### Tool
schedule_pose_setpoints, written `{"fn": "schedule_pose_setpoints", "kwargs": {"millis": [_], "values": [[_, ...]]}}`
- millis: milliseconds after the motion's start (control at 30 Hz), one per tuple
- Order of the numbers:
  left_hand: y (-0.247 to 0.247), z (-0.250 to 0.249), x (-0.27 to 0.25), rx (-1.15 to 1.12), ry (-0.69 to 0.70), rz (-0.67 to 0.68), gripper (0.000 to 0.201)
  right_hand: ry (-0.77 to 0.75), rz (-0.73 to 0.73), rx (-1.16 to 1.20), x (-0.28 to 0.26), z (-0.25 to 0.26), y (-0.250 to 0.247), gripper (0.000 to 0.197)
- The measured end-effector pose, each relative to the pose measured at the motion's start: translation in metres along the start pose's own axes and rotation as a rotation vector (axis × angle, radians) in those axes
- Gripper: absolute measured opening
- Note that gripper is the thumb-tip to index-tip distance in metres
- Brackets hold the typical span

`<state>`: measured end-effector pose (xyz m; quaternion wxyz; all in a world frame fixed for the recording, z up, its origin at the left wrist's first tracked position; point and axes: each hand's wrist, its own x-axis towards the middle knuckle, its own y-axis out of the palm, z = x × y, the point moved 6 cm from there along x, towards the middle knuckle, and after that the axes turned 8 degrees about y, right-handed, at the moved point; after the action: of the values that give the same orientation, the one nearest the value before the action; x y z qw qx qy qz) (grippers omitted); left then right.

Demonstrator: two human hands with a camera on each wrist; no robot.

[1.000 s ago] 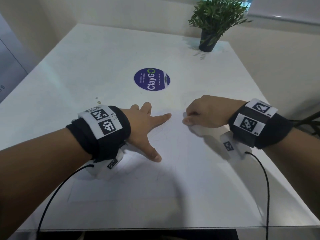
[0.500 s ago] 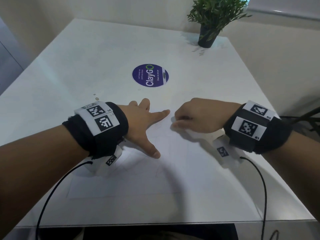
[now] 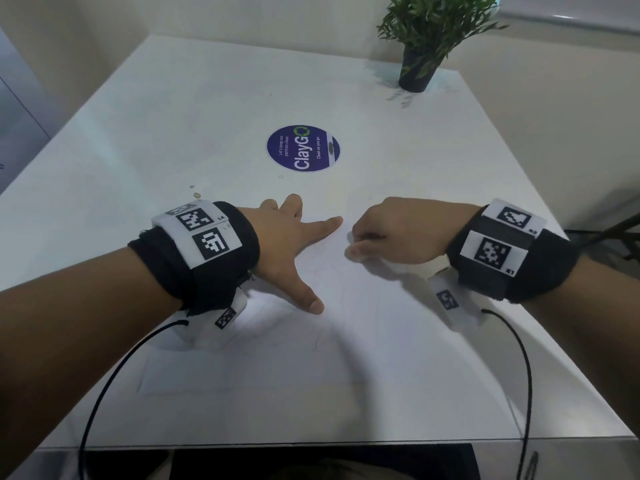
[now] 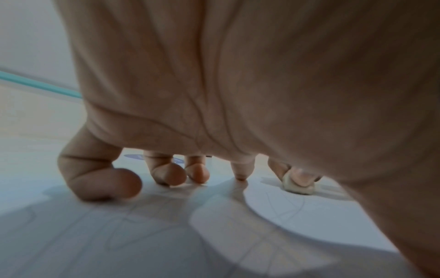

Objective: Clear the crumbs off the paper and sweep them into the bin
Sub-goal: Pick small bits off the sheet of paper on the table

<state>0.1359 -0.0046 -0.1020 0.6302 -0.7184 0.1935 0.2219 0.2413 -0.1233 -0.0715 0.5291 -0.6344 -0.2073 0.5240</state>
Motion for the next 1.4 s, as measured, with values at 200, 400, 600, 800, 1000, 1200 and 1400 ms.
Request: {"fn": "schedule_pose_setpoints", "kwargs": {"millis": [200, 400, 600, 800, 1000, 1200, 1400], "values": [[0.0, 0.0, 0.001, 0.002, -0.003, 0.008, 0.137, 0.105, -0.093, -0.029, 0.006, -0.033, -0.012, 0.042], [-0.001, -0.001, 0.0, 0.001, 0.013, -0.011, 0.133, -0.038, -0.041, 0.004, 0.01, 0.01, -0.003, 0.04], [0.0, 0.001, 0.0, 0.001, -0.007, -0.002, 0.136, 0.12, -0.089, -0.056, 0.018, -0.022, -0.018, 0.043], [0.001, 0.0, 0.001, 0.002, -0.01, 0.004, 0.135, 0.042, -0.021, -0.005, 0.012, -0.003, -0.004, 0.04], [-0.001, 0.0, 0.0, -0.023, -0.002, -0.013, 0.139, 0.099, -0.117, 0.04, 0.012, -0.011, -0.022, 0.043], [-0.003, -0.001, -0.003, -0.027, 0.004, -0.049, 0.148, 0.228, 0.321, 1.472, 0.012, 0.01, 0.02, 0.031], [-0.002, 0.0, -0.006, -0.055, -0.014, -0.092, 0.158, 0.283, -0.364, 1.988, 0.009, -0.057, -0.005, 0.037]]}}
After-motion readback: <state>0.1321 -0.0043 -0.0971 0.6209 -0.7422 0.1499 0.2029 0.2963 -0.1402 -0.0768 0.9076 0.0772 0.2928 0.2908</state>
